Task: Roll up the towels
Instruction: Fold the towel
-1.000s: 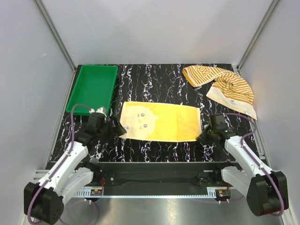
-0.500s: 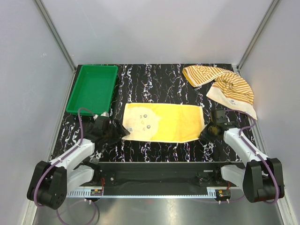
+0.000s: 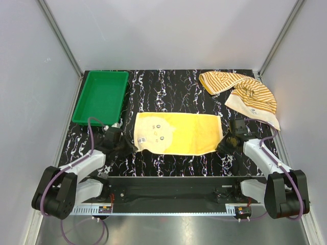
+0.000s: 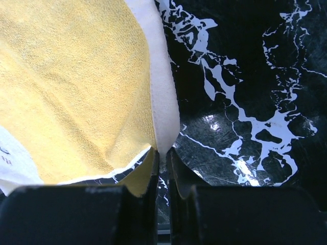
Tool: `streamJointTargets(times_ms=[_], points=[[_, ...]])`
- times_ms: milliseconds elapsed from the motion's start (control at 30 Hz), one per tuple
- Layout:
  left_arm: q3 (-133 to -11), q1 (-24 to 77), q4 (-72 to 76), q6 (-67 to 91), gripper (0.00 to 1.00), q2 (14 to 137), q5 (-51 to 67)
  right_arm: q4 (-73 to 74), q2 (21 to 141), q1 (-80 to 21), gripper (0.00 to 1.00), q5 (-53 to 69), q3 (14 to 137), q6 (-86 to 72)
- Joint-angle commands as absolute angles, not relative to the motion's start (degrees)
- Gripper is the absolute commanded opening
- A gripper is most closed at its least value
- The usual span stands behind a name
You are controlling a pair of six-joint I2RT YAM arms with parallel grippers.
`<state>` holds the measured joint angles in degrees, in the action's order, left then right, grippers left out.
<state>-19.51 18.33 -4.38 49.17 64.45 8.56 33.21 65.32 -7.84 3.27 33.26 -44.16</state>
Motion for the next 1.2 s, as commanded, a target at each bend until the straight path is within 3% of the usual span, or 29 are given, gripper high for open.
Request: streamJointTargets(times_ms=[0,100,500,767,1167], points=[[-18.81,18.63,-7.12,47.64,0.17,63.55,7.82,31.20,64.95,-7.65,0.00,4.13,32.70,-44.12],[-19.16,18.72,-8.61,47.55,0.00,62.67,7.30,31.03,64.95,-7.56,0.00,4.39,32.70,-44.12],[-28.90,18.54,-30.40,44.74,0.00,51.15,4.92,37.44,62.40,-7.56,0.00,7.55,35.33,-44.82],[-39.80,18.11,-37.53,42.10,0.00,54.49,4.92,45.87,64.24,-7.56,0.00,6.51,44.02,-39.47],[-54.75,12.66,-34.37,38.76,0.00,71.45,8.79,46.58,80.24,-7.56,0.00,3.69,60.20,-33.93]])
